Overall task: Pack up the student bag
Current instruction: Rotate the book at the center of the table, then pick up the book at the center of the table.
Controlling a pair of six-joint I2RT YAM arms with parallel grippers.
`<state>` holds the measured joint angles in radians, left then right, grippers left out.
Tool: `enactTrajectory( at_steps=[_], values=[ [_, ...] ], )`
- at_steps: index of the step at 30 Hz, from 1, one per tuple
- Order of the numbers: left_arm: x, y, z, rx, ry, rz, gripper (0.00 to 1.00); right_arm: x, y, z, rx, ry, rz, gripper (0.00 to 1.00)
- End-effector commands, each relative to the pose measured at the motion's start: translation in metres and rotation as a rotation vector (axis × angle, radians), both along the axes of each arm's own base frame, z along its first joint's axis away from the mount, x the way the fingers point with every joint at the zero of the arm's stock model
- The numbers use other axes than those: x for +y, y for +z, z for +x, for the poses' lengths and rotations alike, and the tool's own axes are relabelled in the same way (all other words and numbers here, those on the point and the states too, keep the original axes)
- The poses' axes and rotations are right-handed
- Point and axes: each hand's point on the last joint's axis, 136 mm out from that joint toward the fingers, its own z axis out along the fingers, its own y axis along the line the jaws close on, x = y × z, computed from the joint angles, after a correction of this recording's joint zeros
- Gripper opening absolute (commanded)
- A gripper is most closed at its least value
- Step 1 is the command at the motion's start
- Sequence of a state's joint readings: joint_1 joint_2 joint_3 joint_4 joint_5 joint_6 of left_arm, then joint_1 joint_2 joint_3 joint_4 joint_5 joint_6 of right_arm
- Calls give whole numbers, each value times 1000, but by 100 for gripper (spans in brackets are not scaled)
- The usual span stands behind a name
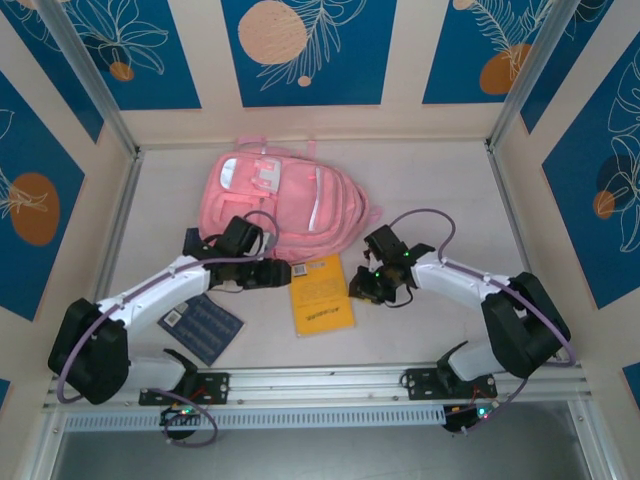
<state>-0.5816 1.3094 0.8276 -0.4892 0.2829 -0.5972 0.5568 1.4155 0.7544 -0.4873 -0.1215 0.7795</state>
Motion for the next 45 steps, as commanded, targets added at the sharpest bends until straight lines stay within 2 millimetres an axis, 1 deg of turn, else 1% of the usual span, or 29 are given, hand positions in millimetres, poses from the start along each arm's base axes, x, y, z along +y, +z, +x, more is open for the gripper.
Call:
enactTrajectory(
  at_steps=[1, 5, 7, 9, 11, 15, 20, 23, 25, 29, 31, 33, 39, 42, 45],
  values=[
    [-12, -7, 5, -20, 6, -10, 62, 9, 20, 11, 1, 29, 117, 32],
    [-20, -25, 2, -4, -3, 3, 59, 27, 30, 24, 5, 80, 227, 39],
    [-23, -33, 0, 7, -6, 1, 57, 32, 28, 28, 21, 97, 232, 41],
    [-27, -40, -2, 20, -13, -3, 56, 33, 22, 32, 38, 105, 216, 42],
    [-31, -47, -5, 29, -29, 1, 56, 29, 12, 36, 46, 95, 170, 42],
    [-28, -62, -9, 50, -46, 34, 55, 25, -3, 38, 57, 89, 123, 43],
    [-32, -72, -15, 81, -66, 15, 53, 34, -21, 32, 111, 123, 123, 44],
    [-34, -74, -14, 79, -77, 17, 52, 39, -27, 30, 129, 134, 124, 43],
    [-35, -76, -14, 85, -81, 17, 51, 44, -27, 29, 132, 144, 136, 43],
    [-38, -81, -16, 96, -92, 12, 50, 59, -18, 26, 129, 188, 191, 41],
    [-40, -84, -17, 102, -97, 12, 49, 63, -14, 24, 123, 211, 190, 40],
    [-40, -85, -18, 102, -102, 13, 49, 65, -9, 22, 121, 225, 188, 38],
    [-39, -84, -19, 95, -112, 22, 48, 57, 10, 19, 82, 221, 191, 34],
    [-40, -84, -19, 95, -117, 21, 47, 61, 23, 19, 80, 214, 246, 34],
    [-43, -84, -20, 98, -125, 15, 47, 74, 35, 18, 99, 202, 348, 34]
  ],
)
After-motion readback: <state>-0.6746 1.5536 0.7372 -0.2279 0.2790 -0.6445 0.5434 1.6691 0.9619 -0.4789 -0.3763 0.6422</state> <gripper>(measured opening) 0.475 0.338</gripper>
